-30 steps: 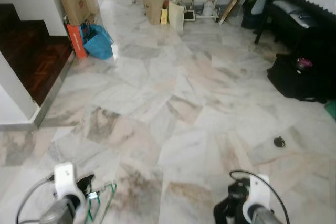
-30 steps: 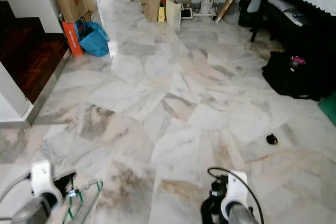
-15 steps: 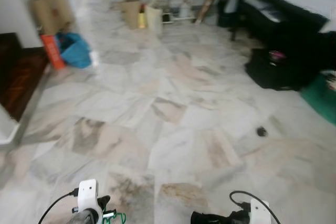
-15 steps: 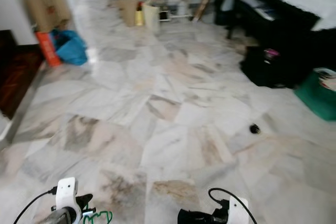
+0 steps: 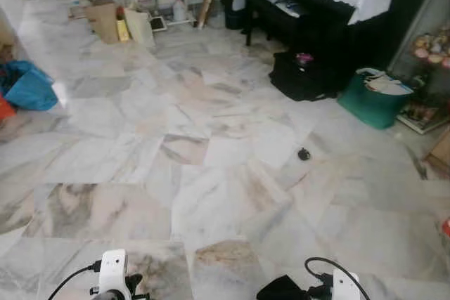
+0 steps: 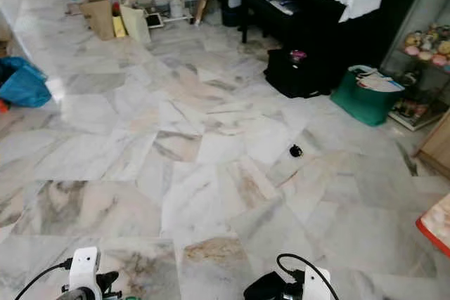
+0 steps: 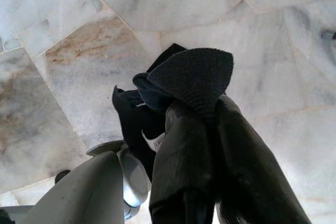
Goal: Hang hanger
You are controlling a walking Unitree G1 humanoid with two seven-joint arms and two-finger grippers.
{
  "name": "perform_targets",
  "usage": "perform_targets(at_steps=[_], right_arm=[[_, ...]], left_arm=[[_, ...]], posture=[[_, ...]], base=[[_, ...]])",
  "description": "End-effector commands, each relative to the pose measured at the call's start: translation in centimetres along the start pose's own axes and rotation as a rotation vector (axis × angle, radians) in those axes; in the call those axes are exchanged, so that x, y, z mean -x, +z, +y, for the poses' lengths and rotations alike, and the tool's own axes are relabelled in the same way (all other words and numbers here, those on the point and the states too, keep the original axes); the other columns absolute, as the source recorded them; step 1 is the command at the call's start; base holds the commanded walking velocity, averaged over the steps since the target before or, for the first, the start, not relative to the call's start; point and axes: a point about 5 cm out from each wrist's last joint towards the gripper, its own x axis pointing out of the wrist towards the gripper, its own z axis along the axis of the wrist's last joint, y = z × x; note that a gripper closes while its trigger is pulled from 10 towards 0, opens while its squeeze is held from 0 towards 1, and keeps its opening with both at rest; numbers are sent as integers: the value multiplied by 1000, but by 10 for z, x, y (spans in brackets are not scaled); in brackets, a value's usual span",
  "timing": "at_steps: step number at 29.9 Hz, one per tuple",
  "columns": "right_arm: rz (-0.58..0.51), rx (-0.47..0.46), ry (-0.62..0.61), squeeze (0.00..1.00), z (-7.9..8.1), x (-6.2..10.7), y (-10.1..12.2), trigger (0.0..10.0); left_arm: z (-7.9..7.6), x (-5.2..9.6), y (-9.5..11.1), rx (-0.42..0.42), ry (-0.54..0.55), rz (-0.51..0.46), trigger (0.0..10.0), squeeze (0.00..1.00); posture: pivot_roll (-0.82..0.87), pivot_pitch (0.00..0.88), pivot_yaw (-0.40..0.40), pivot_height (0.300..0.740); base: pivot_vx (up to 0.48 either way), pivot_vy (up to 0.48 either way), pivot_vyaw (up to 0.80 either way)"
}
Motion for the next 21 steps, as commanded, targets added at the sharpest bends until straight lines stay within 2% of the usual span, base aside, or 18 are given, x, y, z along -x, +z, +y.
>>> perform_targets(at_steps=[1,5,8,12,15,21], right_arm=[[-14,0,3,0,0,-1,3,10000],[-19,6,5,0,-3,-1,6,10000],[-26,11,5,0,-3,-1,7,10000],[-29,9,4,0,-3,-1,7,10000],[-29,37,19,0,-1,-1,7,10000],[-34,32,21,0,-1,-1,7,10000]], left_arm=[[3,1,-1,-43,-1,9,10000,0],[4,1,2,-50,-11,6,10000,0],[4,0,6,-96,-28,0,10000,0],[7,0,10,-97,-20,-2,10000,0],[2,-1,9,-93,-28,-6,10000,0],[1,-2,9,-121,-36,-3,10000,0]], posture=[[61,0,32,740],[65,0,31,740],[63,0,32,740],[66,0,30,740],[68,0,30,740],[66,0,28,740]], base=[[0,-251,-788],[0,-236,-788],[0,0,-788],[0,-330,-788],[0,0,-788],[0,0,-788]])
